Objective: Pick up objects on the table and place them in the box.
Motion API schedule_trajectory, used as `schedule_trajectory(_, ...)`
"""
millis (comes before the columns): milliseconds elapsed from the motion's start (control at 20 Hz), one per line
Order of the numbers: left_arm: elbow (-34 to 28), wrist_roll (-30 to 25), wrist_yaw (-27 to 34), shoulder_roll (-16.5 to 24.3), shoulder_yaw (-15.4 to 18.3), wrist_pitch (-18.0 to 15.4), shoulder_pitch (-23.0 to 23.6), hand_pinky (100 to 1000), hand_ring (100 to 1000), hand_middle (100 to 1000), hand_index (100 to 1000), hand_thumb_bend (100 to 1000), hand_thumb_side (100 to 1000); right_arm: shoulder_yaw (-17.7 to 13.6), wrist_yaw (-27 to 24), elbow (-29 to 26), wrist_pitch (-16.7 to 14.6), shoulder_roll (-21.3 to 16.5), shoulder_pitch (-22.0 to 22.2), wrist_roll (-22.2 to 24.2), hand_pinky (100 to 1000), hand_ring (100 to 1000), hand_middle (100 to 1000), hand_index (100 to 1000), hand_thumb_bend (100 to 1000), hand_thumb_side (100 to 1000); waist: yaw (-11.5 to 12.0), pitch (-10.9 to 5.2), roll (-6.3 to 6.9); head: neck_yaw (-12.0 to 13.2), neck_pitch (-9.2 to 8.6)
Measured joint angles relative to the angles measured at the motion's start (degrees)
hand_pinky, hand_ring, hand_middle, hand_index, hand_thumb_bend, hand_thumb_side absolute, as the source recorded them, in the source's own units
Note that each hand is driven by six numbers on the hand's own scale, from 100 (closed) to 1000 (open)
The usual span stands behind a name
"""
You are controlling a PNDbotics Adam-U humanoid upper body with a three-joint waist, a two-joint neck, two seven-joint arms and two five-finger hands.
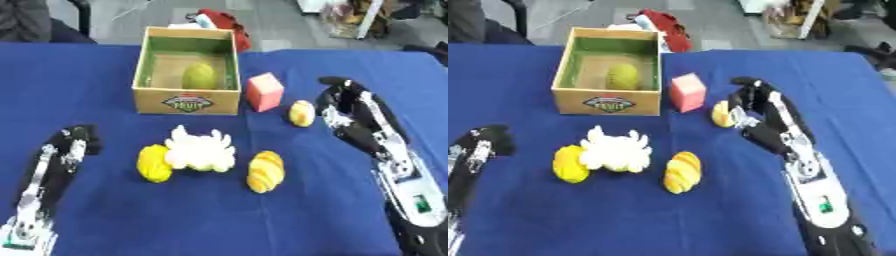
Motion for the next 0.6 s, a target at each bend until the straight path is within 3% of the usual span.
schedule_trajectory(200,0.0,0.0,0.0,0.0,0.0,0.0,0.2,654,618,582,742,100,726,0.7,4.8,5.0,-1.5,-4.9,-4.8,3.8,638,624,645,892,100,247,0.0,-0.67,0.0,-0.4,0.15)
schedule_trajectory(600,0.0,-0.1,0.0,0.0,-0.2,0.1,0.8,654,618,582,742,100,721,3.6,20.7,22.3,-5.4,-10.7,-14.2,15.4,721,742,766,936,100,198,0.4,-1.37,0.0,-0.4,0.16)
